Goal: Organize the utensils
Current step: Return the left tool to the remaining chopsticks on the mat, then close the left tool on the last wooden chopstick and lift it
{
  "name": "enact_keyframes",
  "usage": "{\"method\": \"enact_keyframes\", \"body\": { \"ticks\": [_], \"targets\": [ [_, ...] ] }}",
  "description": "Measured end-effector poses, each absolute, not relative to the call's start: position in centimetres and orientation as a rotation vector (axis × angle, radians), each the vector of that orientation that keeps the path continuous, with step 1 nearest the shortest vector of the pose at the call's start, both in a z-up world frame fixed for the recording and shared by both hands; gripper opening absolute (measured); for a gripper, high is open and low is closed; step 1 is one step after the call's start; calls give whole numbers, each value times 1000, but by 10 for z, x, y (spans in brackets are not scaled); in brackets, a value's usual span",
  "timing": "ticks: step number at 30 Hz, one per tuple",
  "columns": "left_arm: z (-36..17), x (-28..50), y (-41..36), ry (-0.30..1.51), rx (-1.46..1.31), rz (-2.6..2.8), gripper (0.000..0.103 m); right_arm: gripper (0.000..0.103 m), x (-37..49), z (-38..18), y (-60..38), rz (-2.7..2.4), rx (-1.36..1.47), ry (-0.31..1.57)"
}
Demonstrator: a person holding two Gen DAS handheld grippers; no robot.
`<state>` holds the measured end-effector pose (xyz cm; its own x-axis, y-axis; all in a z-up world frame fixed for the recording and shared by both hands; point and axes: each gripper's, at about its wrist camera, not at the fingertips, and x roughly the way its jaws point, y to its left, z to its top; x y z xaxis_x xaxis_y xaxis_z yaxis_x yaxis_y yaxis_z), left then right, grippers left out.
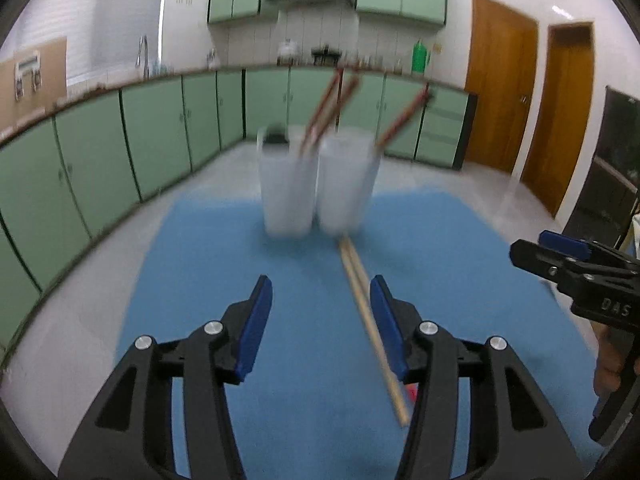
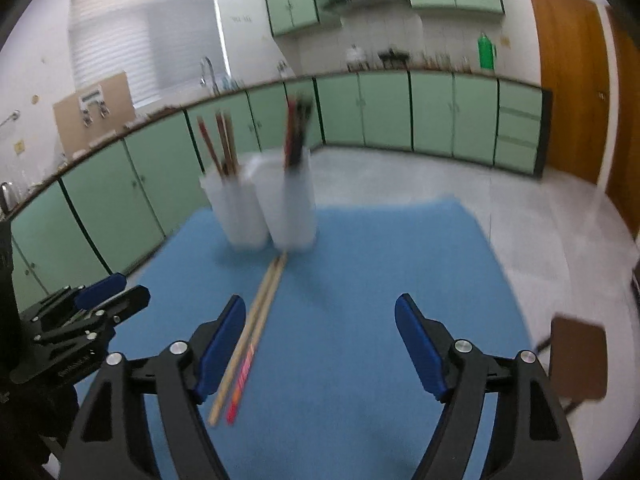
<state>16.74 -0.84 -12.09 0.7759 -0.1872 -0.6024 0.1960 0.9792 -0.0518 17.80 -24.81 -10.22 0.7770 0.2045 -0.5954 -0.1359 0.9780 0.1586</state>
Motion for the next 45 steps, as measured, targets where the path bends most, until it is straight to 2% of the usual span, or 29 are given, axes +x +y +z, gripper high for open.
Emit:
{"method": "enact_keyframes", "body": {
  "ticks": [7, 14, 21, 30, 33, 34, 35, 45],
  "targets": [
    [-171, 155, -4, 757, 33, -184, 50, 76, 165, -144, -222, 199, 83, 742],
    [-181, 149, 3, 783, 30, -151, 50, 71, 154, -163, -193, 205, 32, 763],
    [-181, 146, 9, 800, 18, -134, 51, 57, 155, -173, -178, 231, 0, 810],
    [-180, 144, 18, 806, -6, -119, 52, 33, 158, -185, -164, 252, -32, 871],
    [-180, 145, 16, 808, 4, -122, 52, 20, 157, -185, -164, 262, -32, 874],
    [-180, 146, 15, 809, 9, -124, 52, 11, 157, -185, -165, 265, -27, 876],
    [-180, 146, 12, 810, 20, -126, 52, 7, 157, -186, -166, 273, -19, 879],
    [-176, 141, -15, 802, 10, -194, 52, 6, 153, -183, -202, 225, 40, 877]
  ]
}}
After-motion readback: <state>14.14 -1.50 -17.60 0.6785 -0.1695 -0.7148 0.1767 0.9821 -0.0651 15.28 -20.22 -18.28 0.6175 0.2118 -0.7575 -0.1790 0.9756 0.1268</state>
